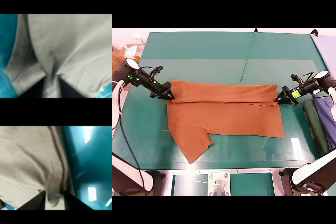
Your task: Fold the shirts.
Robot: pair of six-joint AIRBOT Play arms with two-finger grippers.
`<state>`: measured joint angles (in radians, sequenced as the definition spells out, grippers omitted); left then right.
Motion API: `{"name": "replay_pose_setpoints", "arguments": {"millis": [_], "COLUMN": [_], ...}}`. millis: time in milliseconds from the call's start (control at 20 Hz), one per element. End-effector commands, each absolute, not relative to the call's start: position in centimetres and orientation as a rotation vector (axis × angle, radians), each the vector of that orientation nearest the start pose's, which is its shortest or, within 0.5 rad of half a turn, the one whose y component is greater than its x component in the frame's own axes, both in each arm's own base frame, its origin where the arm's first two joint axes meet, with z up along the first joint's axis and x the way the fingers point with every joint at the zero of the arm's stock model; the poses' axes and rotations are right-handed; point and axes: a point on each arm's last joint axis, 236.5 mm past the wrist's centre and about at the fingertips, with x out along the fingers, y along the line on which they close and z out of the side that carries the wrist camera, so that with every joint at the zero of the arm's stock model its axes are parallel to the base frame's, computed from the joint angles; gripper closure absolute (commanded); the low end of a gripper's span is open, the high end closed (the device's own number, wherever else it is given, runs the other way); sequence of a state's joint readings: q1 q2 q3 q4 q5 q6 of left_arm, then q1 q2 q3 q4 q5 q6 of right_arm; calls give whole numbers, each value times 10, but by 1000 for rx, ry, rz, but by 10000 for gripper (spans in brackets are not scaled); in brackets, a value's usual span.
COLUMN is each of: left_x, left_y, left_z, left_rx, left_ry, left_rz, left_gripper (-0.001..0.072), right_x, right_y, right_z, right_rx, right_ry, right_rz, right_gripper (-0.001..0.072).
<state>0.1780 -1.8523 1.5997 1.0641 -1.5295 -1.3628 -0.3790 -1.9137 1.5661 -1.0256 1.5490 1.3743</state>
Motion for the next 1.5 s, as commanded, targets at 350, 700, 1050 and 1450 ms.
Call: {"name": "replay_pose_setpoints", "arguments": {"millis": [350,700,1050,1450], "left_x": [328,222,192,206], "left_y": [-51,-64,-90,-121], "left_z": [-1,-33,-95,-97], "left_rx": [-411,-533,-789,-1015], "left_ry": [1672,1541,1483,1336], "left_rz": [-446,-242,-123,-187], "left_gripper": [218,203,207,364], "right_x": [316,194,190,222], "right_y": [-60,-22,33,24], "right_z": [2,-50,-112,-112], "right_rx": [520,767,1036,1117], "right_ry": [1568,1460,1345,1192], "right_rz": [20,-246,-201,-253], "right_gripper": [419,189,190,257]}}
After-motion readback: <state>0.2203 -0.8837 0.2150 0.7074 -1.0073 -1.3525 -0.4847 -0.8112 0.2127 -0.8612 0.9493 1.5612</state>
